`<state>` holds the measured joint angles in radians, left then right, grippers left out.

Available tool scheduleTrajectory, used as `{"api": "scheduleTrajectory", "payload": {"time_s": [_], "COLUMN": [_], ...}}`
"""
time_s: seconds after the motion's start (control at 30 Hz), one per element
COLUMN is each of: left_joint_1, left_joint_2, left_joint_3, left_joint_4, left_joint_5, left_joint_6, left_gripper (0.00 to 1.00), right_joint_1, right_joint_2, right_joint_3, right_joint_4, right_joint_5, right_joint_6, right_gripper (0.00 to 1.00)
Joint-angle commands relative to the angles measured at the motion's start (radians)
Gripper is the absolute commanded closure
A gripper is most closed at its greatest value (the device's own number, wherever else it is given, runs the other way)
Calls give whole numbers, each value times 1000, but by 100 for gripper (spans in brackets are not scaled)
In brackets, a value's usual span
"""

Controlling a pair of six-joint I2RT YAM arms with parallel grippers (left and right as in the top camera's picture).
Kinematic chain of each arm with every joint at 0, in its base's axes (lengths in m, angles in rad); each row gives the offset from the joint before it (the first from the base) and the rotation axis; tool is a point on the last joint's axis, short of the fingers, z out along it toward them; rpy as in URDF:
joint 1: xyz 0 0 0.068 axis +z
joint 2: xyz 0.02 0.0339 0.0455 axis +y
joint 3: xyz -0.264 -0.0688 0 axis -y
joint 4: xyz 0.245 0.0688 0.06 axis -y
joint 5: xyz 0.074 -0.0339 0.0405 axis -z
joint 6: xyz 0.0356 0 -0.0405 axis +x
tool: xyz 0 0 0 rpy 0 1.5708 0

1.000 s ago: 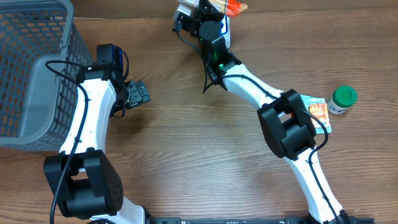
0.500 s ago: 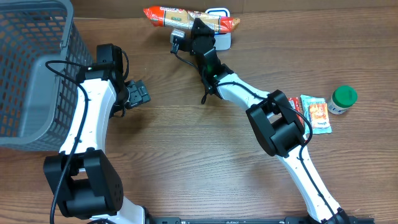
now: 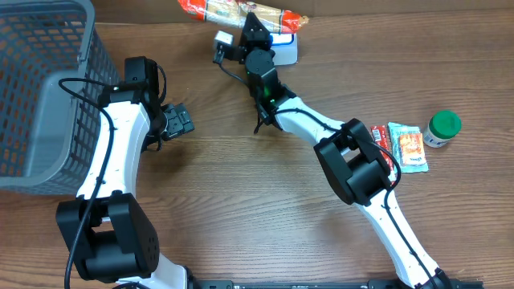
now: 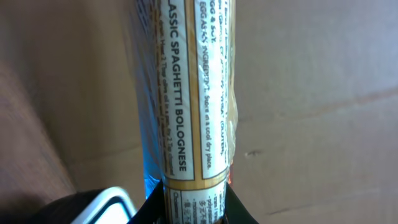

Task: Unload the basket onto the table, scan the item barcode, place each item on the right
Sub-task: 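Hold the spaghetti pack's barcode in front of the scanner window, then carry the spaghetti pack right and set it beside the red strip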

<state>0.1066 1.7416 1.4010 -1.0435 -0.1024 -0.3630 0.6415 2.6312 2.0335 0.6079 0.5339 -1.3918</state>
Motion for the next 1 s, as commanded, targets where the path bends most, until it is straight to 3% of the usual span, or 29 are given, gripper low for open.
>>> {"api": "scheduleTrajectory", "payload": {"time_s": [0.0, 0.27, 0.43, 0.57, 0.7, 0.8, 0.97], "left_joint_1": [-2, -2, -2, -2, -2, -2, -2], "left_joint_2": [-2, -2, -2, -2, -2, -2, -2], "left_joint_3": [8, 8, 8, 8, 8, 8, 8], "left_joint_4": [1, 1, 2, 2, 2, 1, 1], "left_joint_5": [-9, -9, -9, -9, -9, -9, -9], "left_joint_6": [12, 12, 12, 12, 12, 12, 12], "left_gripper": [0, 0, 0, 0, 0, 0, 0], "right_joint_1": [25, 54, 87, 109, 104, 77, 43], "right_joint_2": [-139, -372, -504, -559, -560, -559, -559], "right_joint_3": [43, 43, 43, 43, 41, 9, -107], "right_joint_4": [-51, -437, -833, -1255, -1679, -1850, -1928], "right_joint_5": [90, 295, 406, 406, 229, 17, -125], "right_joint_6": [-1, 326, 695, 1099, 1492, 1707, 1744], "right_gripper": [97, 97, 97, 97, 97, 97, 96]}}
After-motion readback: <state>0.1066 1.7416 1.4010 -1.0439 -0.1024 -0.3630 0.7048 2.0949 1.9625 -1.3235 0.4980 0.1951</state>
